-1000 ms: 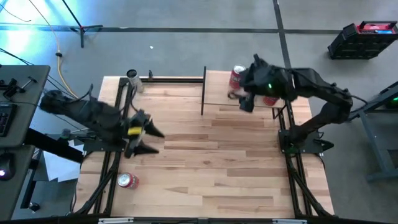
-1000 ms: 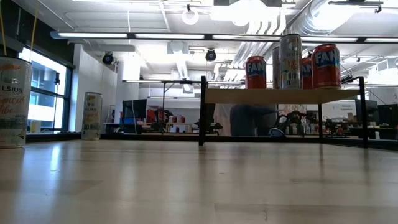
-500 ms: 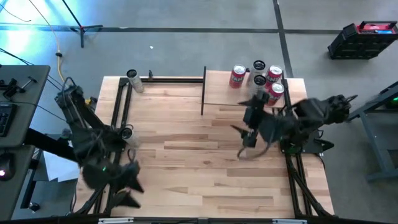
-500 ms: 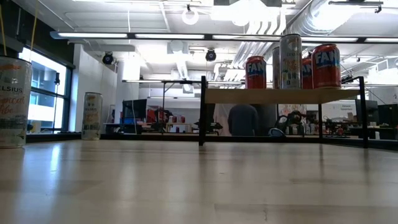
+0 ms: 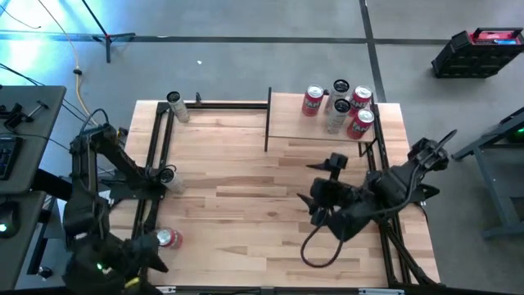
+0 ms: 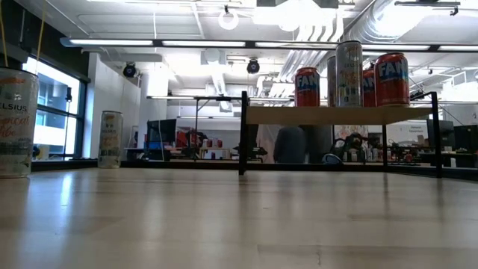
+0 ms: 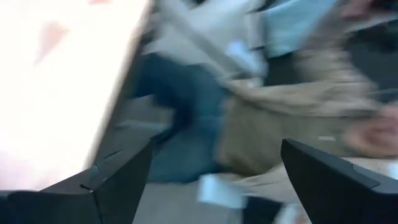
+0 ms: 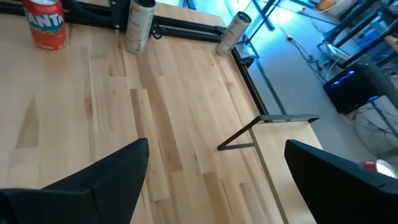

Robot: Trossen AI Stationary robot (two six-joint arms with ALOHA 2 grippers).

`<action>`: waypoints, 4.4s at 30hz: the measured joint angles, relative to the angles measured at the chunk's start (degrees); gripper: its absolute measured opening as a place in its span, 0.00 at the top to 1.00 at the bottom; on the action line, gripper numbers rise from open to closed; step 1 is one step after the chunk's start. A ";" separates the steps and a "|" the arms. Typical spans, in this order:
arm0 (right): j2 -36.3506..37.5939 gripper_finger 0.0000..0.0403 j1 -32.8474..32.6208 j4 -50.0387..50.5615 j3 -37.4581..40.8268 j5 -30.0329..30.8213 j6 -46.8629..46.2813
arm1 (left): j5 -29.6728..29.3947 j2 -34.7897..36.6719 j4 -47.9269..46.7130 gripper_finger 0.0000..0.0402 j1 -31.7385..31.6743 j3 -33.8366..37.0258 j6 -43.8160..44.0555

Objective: Place canned beverage on shelf
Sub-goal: Put the orange soda can on the shelf aligned with the other orange soda can

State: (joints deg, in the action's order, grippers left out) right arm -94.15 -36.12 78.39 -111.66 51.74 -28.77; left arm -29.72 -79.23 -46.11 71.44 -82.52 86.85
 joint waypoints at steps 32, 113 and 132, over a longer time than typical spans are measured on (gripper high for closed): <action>-13.53 0.10 -11.54 1.38 0.00 1.28 -15.09 | 27.15 -6.11 -36.10 0.15 -11.43 4.81 20.84; -14.30 0.10 -13.93 0.18 0.02 -2.66 -17.73 | 30.73 -6.09 -19.72 0.15 -11.61 18.06 35.30; -14.30 0.10 -13.93 0.18 0.02 -2.66 -17.73 | 30.75 -6.05 -22.24 0.15 -13.18 18.06 42.22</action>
State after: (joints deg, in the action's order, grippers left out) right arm -108.44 -50.04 78.56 -111.63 49.08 -46.50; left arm 1.04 -85.27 -68.35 58.26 -64.47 129.07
